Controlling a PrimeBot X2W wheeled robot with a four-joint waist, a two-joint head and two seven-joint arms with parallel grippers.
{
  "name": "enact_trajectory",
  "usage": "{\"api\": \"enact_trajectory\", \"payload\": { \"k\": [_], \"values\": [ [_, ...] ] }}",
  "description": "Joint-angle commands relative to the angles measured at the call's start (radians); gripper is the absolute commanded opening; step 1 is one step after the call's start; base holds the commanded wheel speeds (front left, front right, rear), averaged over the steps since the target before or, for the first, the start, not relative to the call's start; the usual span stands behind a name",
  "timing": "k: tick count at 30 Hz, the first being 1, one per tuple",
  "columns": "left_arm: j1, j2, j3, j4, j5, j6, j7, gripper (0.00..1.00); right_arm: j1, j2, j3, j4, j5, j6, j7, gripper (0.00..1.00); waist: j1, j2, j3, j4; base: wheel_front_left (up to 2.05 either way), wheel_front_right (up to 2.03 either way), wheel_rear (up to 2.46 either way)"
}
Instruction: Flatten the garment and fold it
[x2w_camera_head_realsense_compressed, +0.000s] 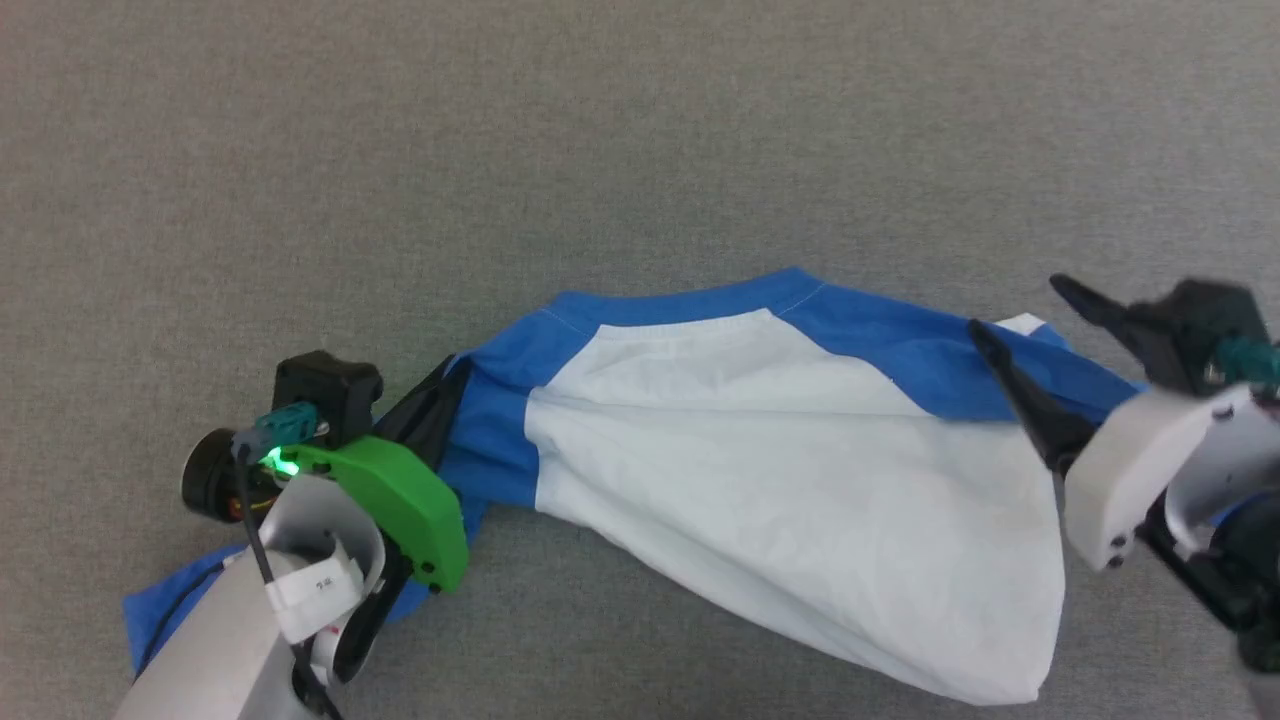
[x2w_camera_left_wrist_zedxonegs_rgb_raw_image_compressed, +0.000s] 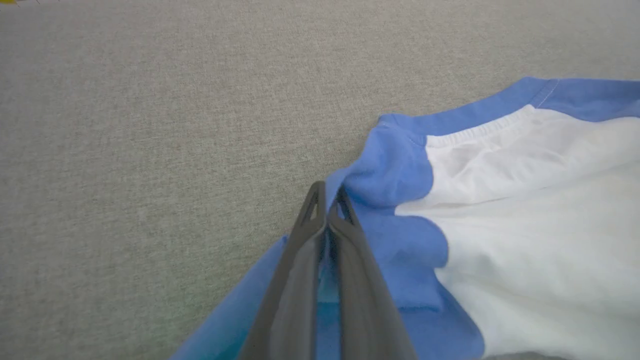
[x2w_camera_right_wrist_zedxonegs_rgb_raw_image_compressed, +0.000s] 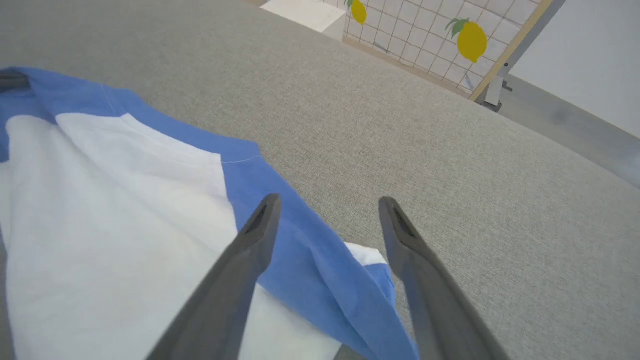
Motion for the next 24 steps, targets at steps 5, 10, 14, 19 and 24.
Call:
{"api": "enact_trajectory", "payload": {
  "k": [5,10,14,19,24],
  "values": [
    [-0.061,-0.024,-0.019,0.019,0.007,-0.017,0.006,0.00,-0.136,-0.147,0.112,0.018,0.119,-0.002,0.189,1.00,0.0000,0.0000,0.058,0.041,0.00,0.00,0.00],
    [-0.090,-0.039,-0.031,0.036,0.008,-0.026,0.004,0.00,-0.225,-0.242,0.217,0.045,0.193,-0.002,0.296,1.00,0.0000,0.0000,0.089,0.072,0.00,0.00,0.00],
    [-0.109,-0.050,-0.040,0.048,0.007,-0.033,0.001,0.00,-0.266,-0.296,0.312,0.093,0.243,-0.002,0.347,1.00,0.0000,0.0000,0.106,0.096,0.00,0.00,0.00],
    [-0.126,-0.059,-0.045,0.060,0.005,-0.038,-0.004,0.00,-0.294,-0.330,0.377,0.152,0.287,-0.002,0.402,0.00,0.0000,0.0000,0.115,0.110,0.00,0.00,0.00],
    [-0.146,-0.061,-0.037,0.070,0.012,-0.040,-0.040,0.00,-0.329,-0.296,0.343,0.206,0.243,-0.002,0.249,0.00,0.0000,0.0000,0.101,0.099,0.00,0.00,0.00]
  ]
}}
